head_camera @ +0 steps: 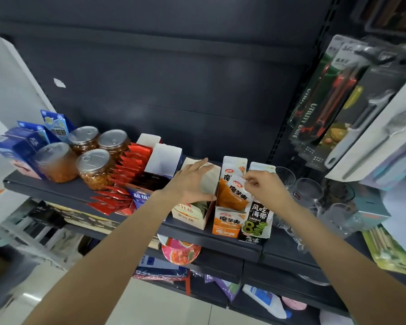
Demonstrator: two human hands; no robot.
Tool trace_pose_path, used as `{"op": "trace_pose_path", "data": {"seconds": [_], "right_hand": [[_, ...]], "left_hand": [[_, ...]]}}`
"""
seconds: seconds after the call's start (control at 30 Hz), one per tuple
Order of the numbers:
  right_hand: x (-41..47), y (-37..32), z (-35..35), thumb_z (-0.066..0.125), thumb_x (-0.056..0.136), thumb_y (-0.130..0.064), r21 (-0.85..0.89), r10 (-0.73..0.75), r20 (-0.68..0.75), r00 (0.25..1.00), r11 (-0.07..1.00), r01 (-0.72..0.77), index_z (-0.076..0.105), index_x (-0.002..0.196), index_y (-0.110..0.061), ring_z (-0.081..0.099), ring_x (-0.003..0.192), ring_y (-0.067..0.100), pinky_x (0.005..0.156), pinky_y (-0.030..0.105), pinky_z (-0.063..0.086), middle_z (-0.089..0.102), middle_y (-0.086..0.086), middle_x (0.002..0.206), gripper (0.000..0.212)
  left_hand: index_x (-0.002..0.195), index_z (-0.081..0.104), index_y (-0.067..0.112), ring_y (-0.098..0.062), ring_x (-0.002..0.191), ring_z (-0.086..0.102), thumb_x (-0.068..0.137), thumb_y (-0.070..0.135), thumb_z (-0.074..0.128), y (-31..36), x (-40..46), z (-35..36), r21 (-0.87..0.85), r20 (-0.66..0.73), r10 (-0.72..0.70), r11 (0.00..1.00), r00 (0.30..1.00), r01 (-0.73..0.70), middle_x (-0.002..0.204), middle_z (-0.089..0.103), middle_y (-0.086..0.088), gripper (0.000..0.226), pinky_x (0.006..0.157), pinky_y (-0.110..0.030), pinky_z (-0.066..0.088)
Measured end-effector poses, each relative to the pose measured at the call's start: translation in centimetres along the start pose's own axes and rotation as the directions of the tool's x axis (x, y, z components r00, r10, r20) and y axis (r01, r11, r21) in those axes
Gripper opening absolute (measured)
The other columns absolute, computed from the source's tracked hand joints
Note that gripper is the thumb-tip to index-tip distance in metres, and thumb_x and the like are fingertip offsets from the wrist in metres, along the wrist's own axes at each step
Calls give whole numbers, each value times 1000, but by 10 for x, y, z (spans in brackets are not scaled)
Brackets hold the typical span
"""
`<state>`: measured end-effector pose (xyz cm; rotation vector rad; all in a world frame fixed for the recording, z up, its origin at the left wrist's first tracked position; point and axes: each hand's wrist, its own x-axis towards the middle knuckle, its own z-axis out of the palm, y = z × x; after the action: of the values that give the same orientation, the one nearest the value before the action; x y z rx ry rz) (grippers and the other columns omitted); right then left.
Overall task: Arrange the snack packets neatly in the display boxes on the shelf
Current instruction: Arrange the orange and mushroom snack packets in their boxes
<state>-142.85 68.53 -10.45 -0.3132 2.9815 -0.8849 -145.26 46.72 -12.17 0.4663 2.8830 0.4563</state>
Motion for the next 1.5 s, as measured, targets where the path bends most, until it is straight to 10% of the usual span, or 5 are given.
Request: {"op": "trace_pose_path", "data": {"seconds": [0.27,0.67,0.8,1.03,1.5], "right_hand": [[2,-9,-45,51,94,-10,289,36,-359,933,954,74,65,89,-15,59,71,19,63,27,46,68,3,84,16],[-10,-27,-59,58,91,-10,759,265,-324,908,646,82,68,83,-28,63,84,7,84,29,50,69,-10,87,22],[-13,-17,-60,64,86,-10,555,192,-453,870,825,107,71,91,-29,60,89,8,84,29,46,70,-5,92,21],[-19,-14,-59,46,94,2,893,266,-189,945,446,53,72,100,-15,65,104,17,88,31,52,71,0,107,31],[-21,-22,-43,62,81,7,902,271,-257,927,411,130,68,109,-21,66,101,18,90,34,52,71,2,107,40]], "left_hand": [[129,54,17,-12,103,57,92,21,58,22,0,-12,-465,-186,-161,883,969,58,123,60,-4,37,84,-15,42],[105,63,14,-16,93,69,98,45,39,30,-12,-51,-976,216,-206,-36,954,213,101,72,-4,40,78,-26,50],[112,64,10,-13,99,67,95,25,53,29,-24,-62,-993,89,-209,62,974,104,108,71,-6,25,84,-23,50],[115,65,20,-6,99,64,87,2,62,35,-45,-69,-908,-248,-198,389,948,-156,107,69,4,33,76,-13,52],[118,58,33,-18,107,61,84,-5,63,36,-55,-71,-829,-413,-222,493,883,-264,111,67,4,51,89,-24,51]]}}
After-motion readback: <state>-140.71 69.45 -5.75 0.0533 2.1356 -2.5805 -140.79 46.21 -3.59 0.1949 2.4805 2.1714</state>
